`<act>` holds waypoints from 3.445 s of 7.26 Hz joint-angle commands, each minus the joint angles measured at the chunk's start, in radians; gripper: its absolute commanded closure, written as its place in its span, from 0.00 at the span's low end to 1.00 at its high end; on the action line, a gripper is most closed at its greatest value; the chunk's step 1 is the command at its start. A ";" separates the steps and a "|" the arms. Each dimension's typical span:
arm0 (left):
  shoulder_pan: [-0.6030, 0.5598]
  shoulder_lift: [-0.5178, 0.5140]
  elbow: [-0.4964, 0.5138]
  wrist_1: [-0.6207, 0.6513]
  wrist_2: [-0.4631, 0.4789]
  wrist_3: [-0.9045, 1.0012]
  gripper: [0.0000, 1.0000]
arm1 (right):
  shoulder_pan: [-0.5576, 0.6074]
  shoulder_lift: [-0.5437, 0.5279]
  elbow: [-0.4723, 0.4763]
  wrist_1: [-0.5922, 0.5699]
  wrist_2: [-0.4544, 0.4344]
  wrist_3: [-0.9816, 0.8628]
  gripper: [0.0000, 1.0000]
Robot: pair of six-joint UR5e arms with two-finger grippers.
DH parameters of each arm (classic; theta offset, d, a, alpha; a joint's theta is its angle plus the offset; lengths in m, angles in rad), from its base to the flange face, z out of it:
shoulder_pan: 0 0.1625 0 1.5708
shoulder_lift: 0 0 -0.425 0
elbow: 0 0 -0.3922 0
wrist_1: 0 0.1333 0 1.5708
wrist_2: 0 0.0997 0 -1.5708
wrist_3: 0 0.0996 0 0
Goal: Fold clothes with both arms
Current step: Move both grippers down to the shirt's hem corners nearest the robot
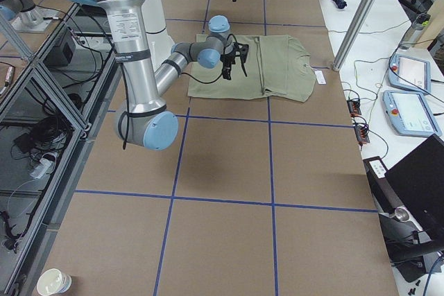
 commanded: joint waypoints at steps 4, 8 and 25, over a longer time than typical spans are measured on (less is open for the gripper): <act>0.495 0.039 0.022 -0.027 0.417 -0.471 0.24 | -0.132 -0.158 0.064 0.114 -0.161 0.178 0.00; 0.505 0.025 0.086 -0.024 0.419 -0.463 0.30 | -0.137 -0.157 0.063 0.114 -0.163 0.178 0.00; 0.499 -0.016 0.096 -0.022 0.413 -0.451 1.00 | -0.146 -0.212 0.066 0.107 -0.163 0.190 0.01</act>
